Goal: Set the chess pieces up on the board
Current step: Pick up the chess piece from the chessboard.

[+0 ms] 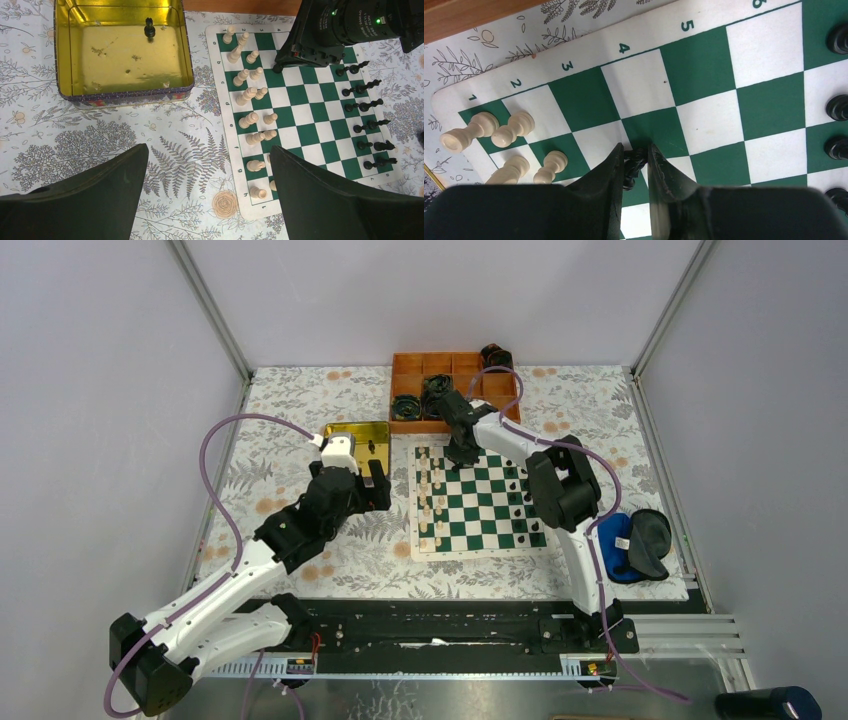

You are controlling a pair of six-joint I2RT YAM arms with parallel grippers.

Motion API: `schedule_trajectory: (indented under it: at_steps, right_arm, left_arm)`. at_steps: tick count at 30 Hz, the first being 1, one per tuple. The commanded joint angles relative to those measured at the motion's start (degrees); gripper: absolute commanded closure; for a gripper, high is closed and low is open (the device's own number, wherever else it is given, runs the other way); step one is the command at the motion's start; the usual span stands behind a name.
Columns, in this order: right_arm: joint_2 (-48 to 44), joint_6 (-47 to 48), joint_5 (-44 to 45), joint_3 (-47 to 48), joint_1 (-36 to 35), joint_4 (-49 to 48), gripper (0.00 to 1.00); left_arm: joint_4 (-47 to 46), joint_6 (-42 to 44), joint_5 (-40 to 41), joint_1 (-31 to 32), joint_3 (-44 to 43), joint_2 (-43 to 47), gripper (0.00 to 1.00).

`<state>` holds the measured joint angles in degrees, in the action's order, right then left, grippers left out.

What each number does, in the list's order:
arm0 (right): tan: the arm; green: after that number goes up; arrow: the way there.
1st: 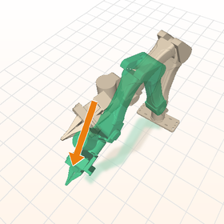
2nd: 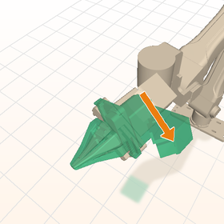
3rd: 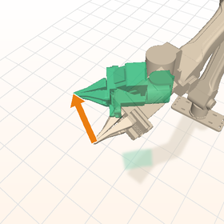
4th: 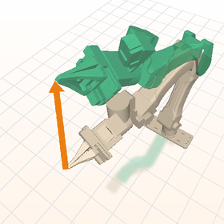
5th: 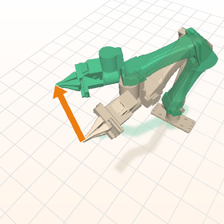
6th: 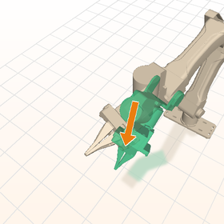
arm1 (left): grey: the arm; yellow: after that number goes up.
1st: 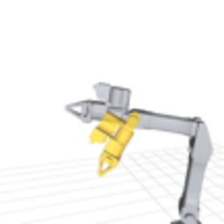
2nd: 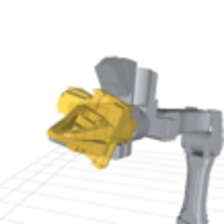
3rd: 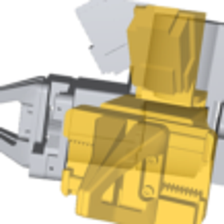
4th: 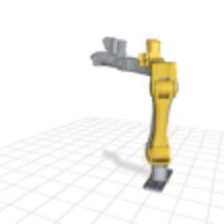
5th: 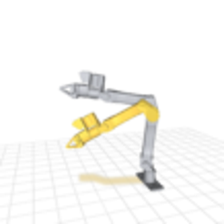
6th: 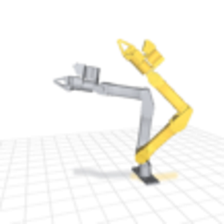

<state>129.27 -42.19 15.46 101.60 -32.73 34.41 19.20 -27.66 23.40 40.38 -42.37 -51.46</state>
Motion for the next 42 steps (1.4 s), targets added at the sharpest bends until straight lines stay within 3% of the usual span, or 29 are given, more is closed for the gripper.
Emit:
schedule_trajectory:
  at_steps: [1, 25, 42]
  right_arm:
    - [-1.4, 0.8, 0.1, -1.6, -0.8, -0.4, 1.00]
    - [-7.6, 8.3, 5.5, -0.7, -0.9, -4.5, 1.00]
    - [-20.6, 21.4, 26.8, -13.6, -1.0, -18.1, 1.00]
  left_arm:
    - [-2.0, 0.9, 0.9, -0.4, 0.3, 0.0, 0.01]
    - [-1.8, 0.9, 1.2, -0.4, -0.1, 0.0, 0.01]
    - [-1.6, 0.8, 0.9, -0.4, -0.4, -0.5, 0.01]
